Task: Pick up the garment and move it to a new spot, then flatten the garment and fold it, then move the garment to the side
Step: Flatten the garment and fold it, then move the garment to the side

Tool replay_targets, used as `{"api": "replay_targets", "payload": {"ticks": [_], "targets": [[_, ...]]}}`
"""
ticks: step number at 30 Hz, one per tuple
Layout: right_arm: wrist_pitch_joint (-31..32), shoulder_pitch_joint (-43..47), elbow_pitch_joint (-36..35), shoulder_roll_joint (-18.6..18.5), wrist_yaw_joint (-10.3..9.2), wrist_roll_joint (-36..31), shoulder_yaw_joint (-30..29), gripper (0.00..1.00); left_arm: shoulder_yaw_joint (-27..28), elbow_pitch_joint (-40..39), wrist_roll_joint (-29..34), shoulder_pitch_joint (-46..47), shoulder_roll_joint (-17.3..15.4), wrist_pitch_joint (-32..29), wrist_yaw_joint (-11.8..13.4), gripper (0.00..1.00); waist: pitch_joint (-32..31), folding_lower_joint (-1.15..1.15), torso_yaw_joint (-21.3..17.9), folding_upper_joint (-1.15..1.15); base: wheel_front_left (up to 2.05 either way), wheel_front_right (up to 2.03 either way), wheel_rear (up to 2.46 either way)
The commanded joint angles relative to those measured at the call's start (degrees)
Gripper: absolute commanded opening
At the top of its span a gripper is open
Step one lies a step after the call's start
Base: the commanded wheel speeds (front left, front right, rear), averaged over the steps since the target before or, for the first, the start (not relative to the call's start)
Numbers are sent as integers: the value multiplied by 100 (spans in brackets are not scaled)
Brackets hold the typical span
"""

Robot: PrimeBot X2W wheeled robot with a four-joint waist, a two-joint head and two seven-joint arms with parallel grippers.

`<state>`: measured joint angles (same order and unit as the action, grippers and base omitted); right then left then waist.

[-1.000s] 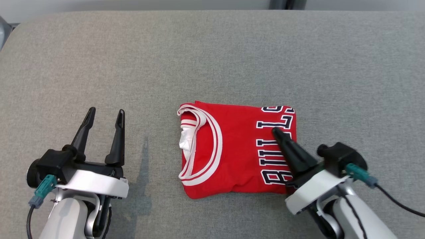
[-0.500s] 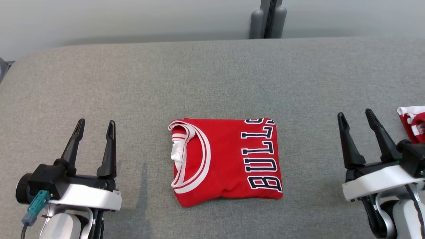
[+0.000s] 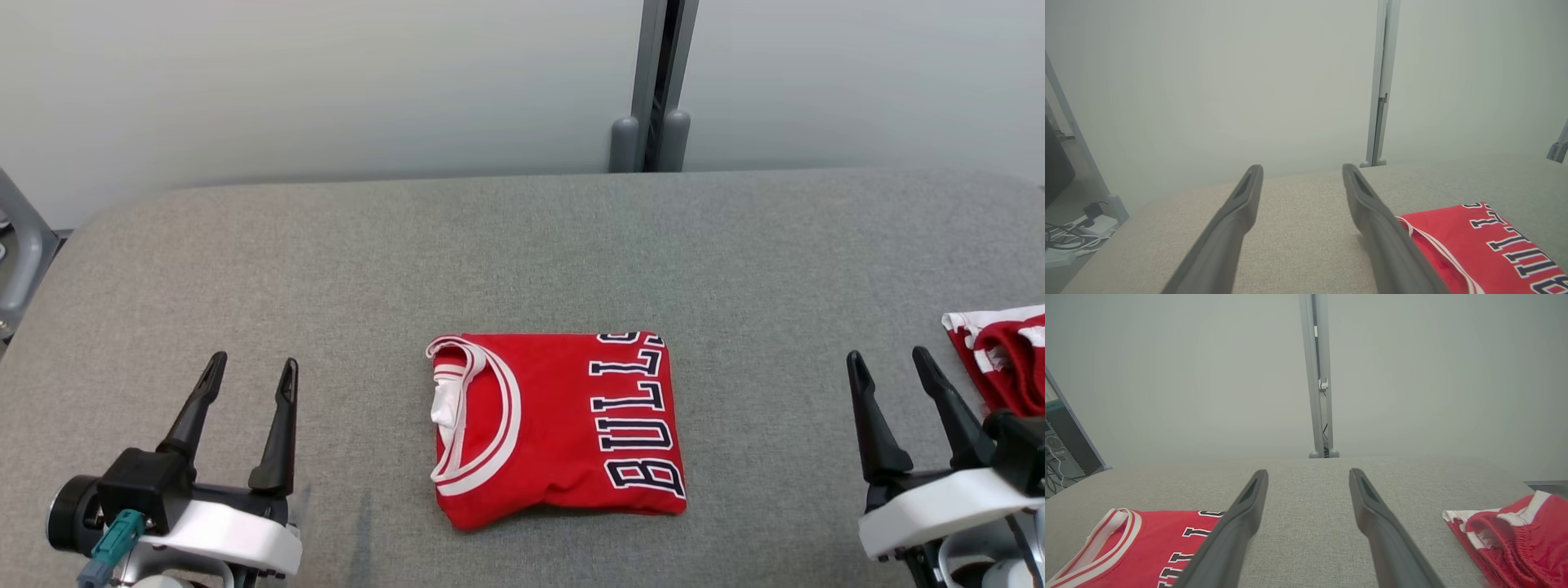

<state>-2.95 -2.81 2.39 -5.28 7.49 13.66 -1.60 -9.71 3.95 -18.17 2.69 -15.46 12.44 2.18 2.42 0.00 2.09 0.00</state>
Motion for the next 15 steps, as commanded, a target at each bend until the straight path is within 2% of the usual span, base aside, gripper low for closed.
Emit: {"api": "replay_targets", "payload": {"ticks": [1, 15], "targets": [[32, 104, -43, -4, 0, 5, -24, 100, -2, -23, -10, -81, -33, -27, 38, 100, -100, 0, 12, 0, 0, 0, 0], [280, 552, -412, 115, 0, -165, -132, 100, -78, -224, -67, -349, -104, -314, 153, 100, -363, 0, -12, 0, 0, 0, 0]]}}
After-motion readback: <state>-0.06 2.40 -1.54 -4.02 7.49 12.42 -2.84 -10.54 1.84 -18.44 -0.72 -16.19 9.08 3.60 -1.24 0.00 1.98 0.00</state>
